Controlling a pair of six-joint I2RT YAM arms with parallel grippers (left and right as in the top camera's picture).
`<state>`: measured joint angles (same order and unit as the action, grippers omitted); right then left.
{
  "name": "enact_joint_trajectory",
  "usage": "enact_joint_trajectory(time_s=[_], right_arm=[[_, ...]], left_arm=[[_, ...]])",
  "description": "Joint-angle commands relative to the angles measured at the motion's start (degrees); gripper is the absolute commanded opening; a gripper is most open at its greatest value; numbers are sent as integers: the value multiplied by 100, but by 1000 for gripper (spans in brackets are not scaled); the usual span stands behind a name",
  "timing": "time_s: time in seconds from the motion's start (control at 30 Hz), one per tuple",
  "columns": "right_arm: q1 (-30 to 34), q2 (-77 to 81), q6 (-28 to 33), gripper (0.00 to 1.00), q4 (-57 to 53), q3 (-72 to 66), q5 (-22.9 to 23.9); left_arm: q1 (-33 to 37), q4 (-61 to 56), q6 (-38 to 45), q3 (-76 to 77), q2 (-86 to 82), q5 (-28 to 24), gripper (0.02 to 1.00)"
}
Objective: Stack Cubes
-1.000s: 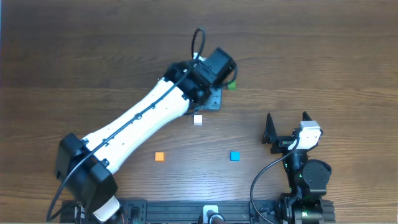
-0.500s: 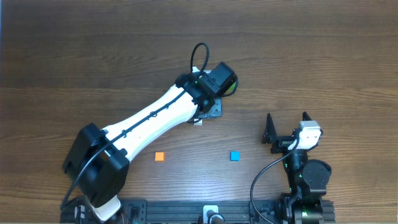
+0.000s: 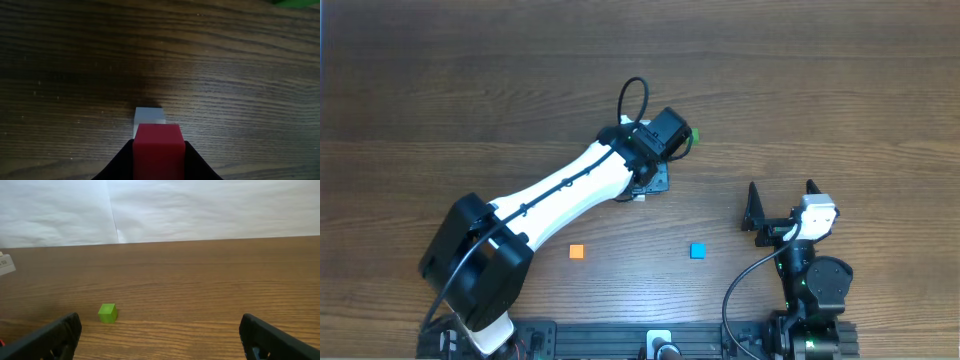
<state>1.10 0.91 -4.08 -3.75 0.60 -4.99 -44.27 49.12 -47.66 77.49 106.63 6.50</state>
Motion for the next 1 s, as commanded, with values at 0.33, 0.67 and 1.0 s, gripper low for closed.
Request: enact_joint_trajectory(time_s=[0.33,0.67,1.0], right_arm=[[35,-48,33,993,-13,-31,33],[35,-48,33,991,-15,-31,33],[35,-48,33,993,-13,-31,33]], left_arm=[[35,-35,-57,-81,205,149,42],[35,-341,-59,-422,205,149,42],[35,-356,-59,-422,205,149,47]])
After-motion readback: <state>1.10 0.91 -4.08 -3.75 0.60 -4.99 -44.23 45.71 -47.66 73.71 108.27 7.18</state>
